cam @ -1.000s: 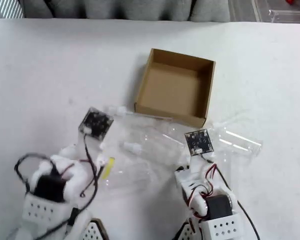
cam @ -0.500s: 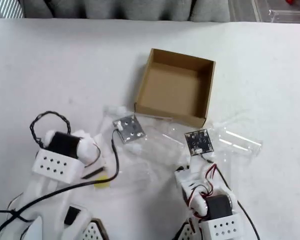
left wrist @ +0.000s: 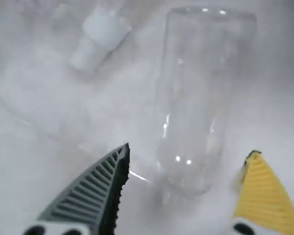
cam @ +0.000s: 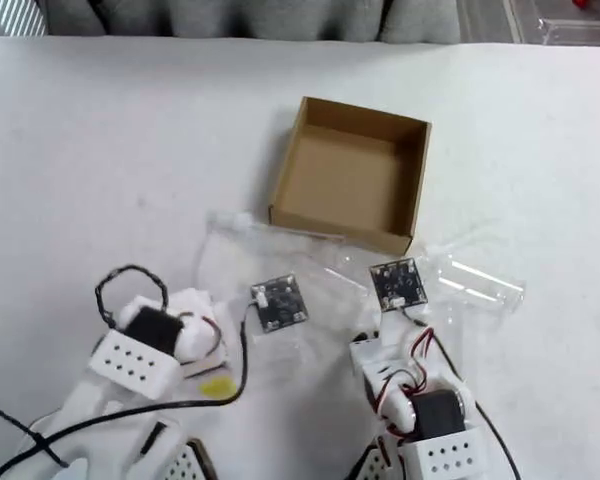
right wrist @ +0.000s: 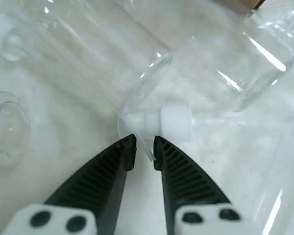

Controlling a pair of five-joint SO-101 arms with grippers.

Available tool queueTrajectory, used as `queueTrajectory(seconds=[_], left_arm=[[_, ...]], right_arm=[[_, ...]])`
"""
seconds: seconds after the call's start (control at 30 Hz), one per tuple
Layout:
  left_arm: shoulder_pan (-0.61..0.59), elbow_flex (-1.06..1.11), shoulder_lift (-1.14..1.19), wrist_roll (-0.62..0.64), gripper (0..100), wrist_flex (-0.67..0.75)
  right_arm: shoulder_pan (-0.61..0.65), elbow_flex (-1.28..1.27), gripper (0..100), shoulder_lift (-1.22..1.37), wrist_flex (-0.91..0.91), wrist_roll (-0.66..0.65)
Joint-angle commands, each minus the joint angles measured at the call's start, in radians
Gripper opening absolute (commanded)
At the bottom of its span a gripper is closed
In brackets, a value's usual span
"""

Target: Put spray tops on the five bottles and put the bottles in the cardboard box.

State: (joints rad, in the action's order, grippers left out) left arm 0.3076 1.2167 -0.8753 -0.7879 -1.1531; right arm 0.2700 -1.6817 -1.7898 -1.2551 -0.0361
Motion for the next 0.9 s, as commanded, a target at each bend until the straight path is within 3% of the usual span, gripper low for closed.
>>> queueTrajectory(seconds=[0.0,0.3,0.57,0.63,0.87], left_arm=[[0.013,0.000,0.102,0.014,35,0.097],[-0.067,-0.086,0.303,0.026,33,0.161],[-0.016,-0.071,0.268,0.026,2,0.155],[-0.005,-0.077,0.240,0.026,3,0.112],[-0.039,-0.192,0.048,0.315,5,-0.037]], right_arm=[[-0.004,-0.009,4.2,0.001,-0.005,-0.009],[-0.004,-0.009,4.2,0.001,-0.005,-0.009],[-0.004,-0.009,4.2,0.001,-0.005,-0.009],[-0.004,-0.009,4.2,0.001,-0.005,-0.009],[-0.004,-0.009,4.2,0.001,-0.005,-0.009]])
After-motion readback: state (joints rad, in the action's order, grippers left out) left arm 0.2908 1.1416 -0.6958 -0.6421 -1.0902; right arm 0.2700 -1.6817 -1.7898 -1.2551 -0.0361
